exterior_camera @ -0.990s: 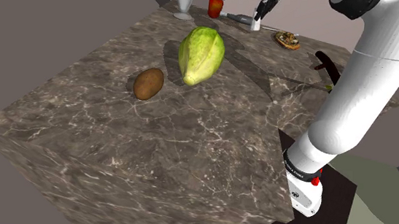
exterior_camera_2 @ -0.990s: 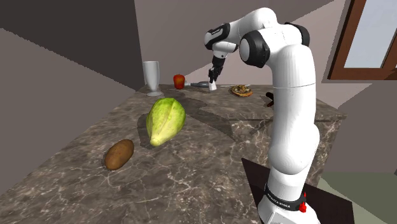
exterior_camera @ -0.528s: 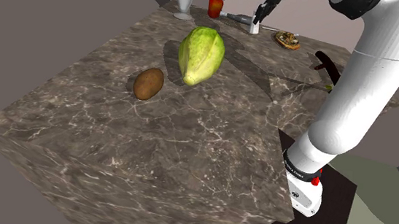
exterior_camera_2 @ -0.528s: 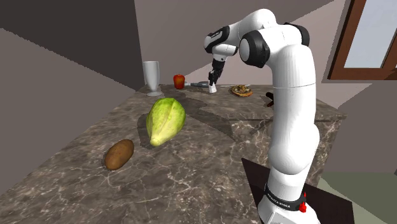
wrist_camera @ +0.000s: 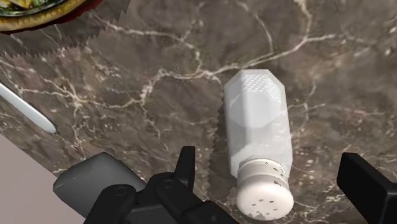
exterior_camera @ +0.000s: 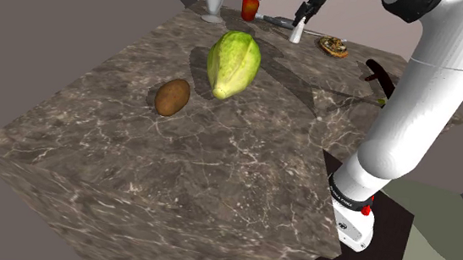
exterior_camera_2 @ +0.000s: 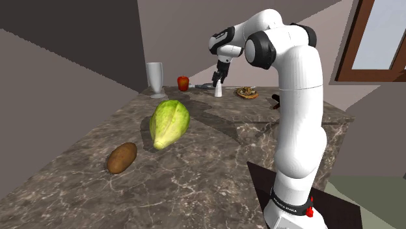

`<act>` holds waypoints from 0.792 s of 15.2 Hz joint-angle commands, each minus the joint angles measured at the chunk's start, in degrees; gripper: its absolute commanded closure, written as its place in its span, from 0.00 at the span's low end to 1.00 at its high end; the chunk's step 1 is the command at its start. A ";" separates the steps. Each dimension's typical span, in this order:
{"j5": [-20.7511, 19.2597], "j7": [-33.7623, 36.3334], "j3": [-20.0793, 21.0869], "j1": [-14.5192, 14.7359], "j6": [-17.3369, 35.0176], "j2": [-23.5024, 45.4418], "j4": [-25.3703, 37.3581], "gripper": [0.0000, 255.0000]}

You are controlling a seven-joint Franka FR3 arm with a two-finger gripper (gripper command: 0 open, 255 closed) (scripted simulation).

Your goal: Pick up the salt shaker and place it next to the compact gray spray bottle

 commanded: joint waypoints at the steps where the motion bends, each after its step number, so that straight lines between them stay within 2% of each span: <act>1: 0.00 0.00 0.00 0.00 0.00 0.00 0.00 0.00; 5: -2.27 1.42 -0.74 0.25 -5.77 -2.87 3.53 0.00; 12: -2.27 1.42 -0.73 0.25 -5.77 -2.87 3.53 0.00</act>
